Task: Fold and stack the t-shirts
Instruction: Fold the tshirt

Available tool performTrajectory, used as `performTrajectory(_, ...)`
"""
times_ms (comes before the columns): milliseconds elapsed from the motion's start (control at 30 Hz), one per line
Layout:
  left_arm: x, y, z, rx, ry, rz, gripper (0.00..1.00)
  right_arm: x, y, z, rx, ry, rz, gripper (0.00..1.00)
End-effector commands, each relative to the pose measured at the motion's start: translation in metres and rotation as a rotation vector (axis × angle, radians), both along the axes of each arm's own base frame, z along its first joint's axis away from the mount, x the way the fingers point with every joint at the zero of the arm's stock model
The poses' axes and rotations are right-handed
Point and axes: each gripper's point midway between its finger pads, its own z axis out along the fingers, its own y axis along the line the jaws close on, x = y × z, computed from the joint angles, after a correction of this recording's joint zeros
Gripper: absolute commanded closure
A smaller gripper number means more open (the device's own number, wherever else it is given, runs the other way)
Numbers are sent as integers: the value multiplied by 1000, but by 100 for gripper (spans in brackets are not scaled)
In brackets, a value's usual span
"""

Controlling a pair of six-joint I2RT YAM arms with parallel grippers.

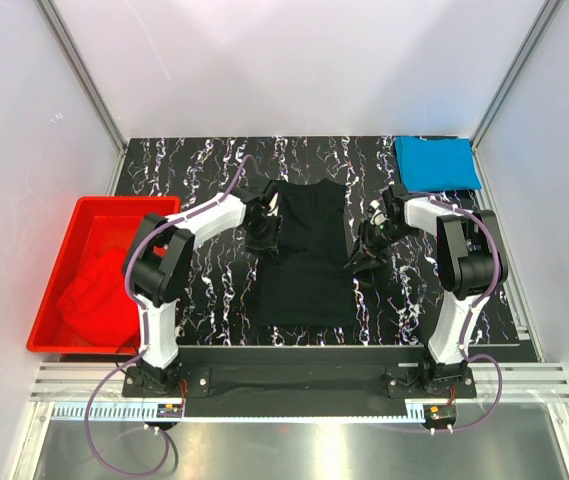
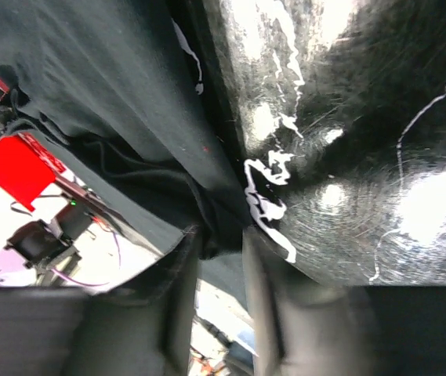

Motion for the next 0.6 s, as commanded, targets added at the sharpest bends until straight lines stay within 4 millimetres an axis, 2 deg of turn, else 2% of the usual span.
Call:
performTrajectory(0,2,-8,13,-50,-24,-1,61,6,8,16,41,-54,8,68)
performTrajectory(33,2,-8,17,-51,-32,0,69,7,9,17,43,-57,6,72)
performTrajectory(200,-1,2,23,-10,-37,12,91,19,9,26,36,-90,0,94)
performTrajectory(267,-1,8,28,14,-52,26,98,26,9,34,31,-116,-2,95)
performTrajectory(400,-3,23,28,90,-55,63,100,36,11,44,33,-132,-7,96)
performTrajectory(567,-1,30,16,130,-15,90,100,42,11,37,25,-116,2,96)
